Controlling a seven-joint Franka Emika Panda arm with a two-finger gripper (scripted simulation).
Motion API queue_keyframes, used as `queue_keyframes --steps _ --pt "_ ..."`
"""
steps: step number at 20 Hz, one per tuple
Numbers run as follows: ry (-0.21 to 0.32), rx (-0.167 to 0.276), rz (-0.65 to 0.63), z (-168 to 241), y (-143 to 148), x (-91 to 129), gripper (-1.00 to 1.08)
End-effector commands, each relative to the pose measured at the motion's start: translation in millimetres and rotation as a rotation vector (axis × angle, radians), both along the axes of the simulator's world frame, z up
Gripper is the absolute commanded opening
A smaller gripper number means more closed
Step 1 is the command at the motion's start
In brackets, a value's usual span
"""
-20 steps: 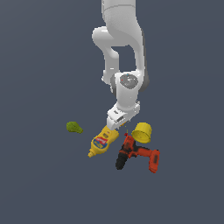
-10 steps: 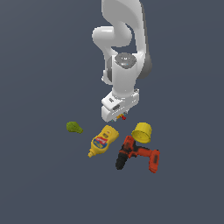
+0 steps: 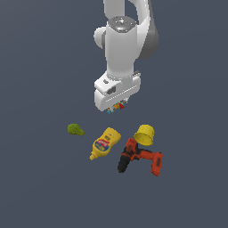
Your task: Pick up a designated object from a clutter of objects.
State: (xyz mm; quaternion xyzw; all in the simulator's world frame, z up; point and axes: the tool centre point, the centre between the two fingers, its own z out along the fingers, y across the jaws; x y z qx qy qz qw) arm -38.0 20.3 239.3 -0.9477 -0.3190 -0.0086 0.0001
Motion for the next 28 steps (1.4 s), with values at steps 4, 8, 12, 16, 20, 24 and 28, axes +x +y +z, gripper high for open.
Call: queue_keyframes --steps 4,8,12,16,20,24,28 --pt "0.004 0.0 -0.001 52 -13 2 -1.0" --pt "0.008 -0.002 -0.003 90 -23 5 -1.0" --pt "0.011 -0.003 -0.004 125 -32 8 -1.0" --pt "0.013 -0.004 -0.005 154 -39 11 -1.0" --pt "0.014 -0.005 -0.006 175 -45 14 -1.0" --pt "0.015 -0.005 -0.006 188 -48 16 -1.0" --pt "0.016 -0.006 -0.006 194 -49 17 -1.0"
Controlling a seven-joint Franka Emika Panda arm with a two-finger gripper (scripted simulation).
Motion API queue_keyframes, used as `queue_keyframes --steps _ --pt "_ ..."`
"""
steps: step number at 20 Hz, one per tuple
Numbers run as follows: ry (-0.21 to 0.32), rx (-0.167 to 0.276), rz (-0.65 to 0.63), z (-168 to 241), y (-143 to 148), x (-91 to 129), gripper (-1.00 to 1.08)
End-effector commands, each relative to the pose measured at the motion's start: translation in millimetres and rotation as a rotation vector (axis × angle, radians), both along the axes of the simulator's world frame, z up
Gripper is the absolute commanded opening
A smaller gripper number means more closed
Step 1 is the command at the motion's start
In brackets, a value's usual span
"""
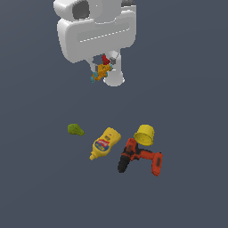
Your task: Pick up a designated object from a clutter of objects.
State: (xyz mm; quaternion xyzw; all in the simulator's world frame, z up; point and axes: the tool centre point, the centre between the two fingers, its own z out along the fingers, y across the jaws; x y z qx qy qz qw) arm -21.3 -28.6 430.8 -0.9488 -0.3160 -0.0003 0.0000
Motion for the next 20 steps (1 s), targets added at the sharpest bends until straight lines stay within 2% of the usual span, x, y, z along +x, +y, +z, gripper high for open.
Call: queue_keyframes --steps 1,6,20 --pt "0.0 0.0 0.0 3 -1 1 -1.0" --pt "0.0 0.0 0.0 4 0 1 -1.0" --pt "0.0 0.0 0.0 40 1 2 -1.0"
